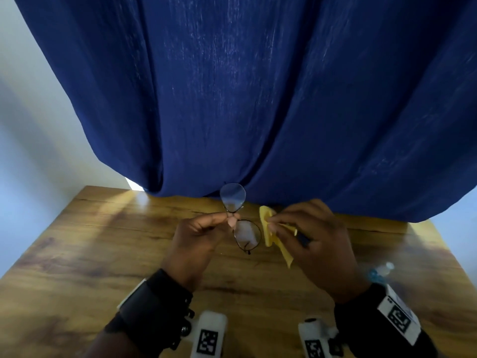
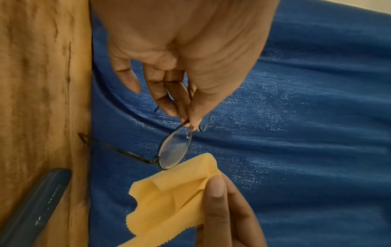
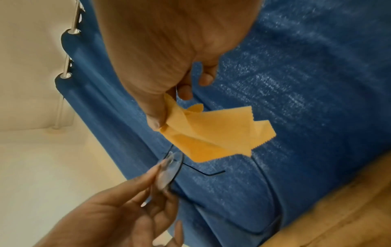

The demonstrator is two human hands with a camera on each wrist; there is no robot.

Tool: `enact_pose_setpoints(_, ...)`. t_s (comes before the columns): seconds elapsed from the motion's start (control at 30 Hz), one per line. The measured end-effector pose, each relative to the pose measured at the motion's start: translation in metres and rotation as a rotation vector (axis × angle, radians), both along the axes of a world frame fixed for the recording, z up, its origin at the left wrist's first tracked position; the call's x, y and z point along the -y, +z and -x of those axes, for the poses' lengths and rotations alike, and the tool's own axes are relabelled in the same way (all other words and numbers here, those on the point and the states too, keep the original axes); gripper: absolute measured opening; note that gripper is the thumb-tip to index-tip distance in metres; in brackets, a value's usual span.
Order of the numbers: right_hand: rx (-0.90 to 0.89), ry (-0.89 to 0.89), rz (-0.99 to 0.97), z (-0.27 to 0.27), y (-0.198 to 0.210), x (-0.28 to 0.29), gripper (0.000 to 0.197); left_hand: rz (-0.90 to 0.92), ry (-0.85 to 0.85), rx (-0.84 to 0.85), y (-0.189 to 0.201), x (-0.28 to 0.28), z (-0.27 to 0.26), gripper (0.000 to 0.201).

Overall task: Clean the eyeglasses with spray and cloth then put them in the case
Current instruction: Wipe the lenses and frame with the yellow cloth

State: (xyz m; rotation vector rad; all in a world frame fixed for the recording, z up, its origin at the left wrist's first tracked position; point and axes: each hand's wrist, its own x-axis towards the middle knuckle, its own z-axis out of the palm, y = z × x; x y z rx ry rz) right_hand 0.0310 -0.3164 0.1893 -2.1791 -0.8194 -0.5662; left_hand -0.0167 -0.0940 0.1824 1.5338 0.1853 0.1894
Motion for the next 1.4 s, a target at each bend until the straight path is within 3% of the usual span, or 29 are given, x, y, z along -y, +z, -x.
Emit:
enact_pose_setpoints(0.17,0.029,0.027,0.061,0.005,-0.007,-0.038,0.018,0.063,-0.097,0.001,-0.001,-0.004,0.002,0.015)
enact_pose_setpoints(0.4,0.080,0.065,0.248,0.021,-0.018,-0.054,0.019,0.176,-0.044,0.014,0.005,-0.036,-0.005,0.021)
enact_pose_setpoints(0.6,0.067,-0.123,0.092,0.011,-0.005,-0.074,0.020,0.151,-0.122,0.037,0.004,-0.058,-0.005,0.016)
enact_pose_setpoints(0.8,0.143,-0.027,0.250,0.040,-0.010,-0.119,0.011,0.147,-0.148,0.061,0.005,-0.084,-0.008,0.014)
enact_pose_setpoints(1.03,0.087,-0.223,0.117,0.032,-0.010,-0.119,0.014,0.139,-0.171,0.044,0.001,-0.103,-0.008,0.013)
enact_pose_setpoints(1.23,0.122,-0.082,0.215,0.041,-0.011,-0.125,0.014,0.151,-0.186,0.038,0.005,-0.097,-0.006,0.014)
enact_pose_setpoints(1.4,0.090,-0.155,0.065,0.031,-0.007,-0.104,0.014,0.123,-0.192,0.036,0.007,-0.080,-0.003,0.018)
